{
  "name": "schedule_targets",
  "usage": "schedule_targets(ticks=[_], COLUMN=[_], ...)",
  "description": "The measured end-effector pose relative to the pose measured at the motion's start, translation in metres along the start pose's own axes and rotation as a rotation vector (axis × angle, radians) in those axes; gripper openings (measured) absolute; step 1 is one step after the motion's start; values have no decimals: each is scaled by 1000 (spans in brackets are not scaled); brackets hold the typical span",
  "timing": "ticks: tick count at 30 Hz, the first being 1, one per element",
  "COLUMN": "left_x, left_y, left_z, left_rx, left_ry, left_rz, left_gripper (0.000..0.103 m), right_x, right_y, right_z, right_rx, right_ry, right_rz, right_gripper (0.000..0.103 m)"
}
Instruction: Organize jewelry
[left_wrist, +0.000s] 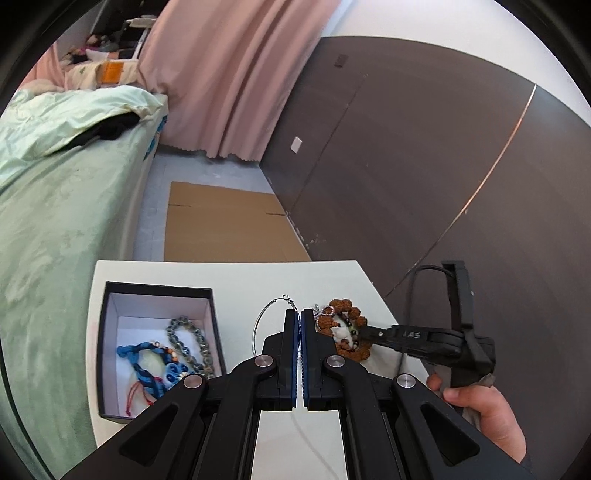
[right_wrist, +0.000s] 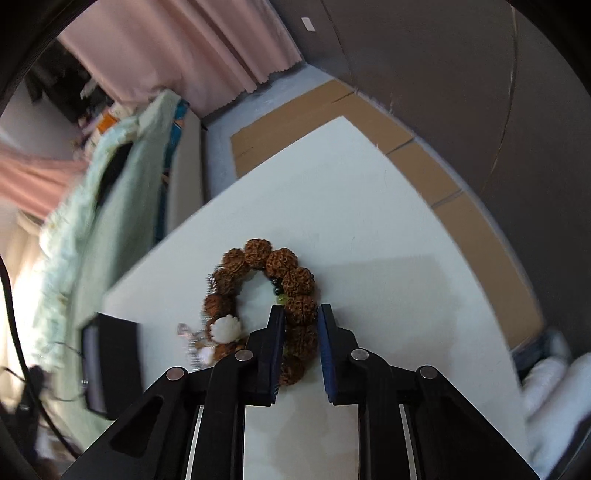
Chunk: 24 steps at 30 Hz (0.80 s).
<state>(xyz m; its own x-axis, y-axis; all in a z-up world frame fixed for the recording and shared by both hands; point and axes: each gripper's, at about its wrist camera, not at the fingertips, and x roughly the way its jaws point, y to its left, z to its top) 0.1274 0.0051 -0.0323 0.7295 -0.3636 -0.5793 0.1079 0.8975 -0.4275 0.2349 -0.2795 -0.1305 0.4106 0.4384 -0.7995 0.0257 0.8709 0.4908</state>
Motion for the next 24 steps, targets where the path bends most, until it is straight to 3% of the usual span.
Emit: schedule_targets(ticks=[7,17,24], left_x=[-18,-31,-25], left_y=[15,45,67], left_z=[2,2,-1], left_rx=[-37,-136,-240], left_ry=[-29,-43,61], left_rz=[17,48,82], left_gripper=[1,1,3], right_x=[-33,-59,-76], right_y=[8,39,61], right_z=[-9,-16,-26], right_rx=[13,-32,-74], right_ry=[-74,-148,-201], right_rz=[149,263,362], right_gripper=[19,19,19])
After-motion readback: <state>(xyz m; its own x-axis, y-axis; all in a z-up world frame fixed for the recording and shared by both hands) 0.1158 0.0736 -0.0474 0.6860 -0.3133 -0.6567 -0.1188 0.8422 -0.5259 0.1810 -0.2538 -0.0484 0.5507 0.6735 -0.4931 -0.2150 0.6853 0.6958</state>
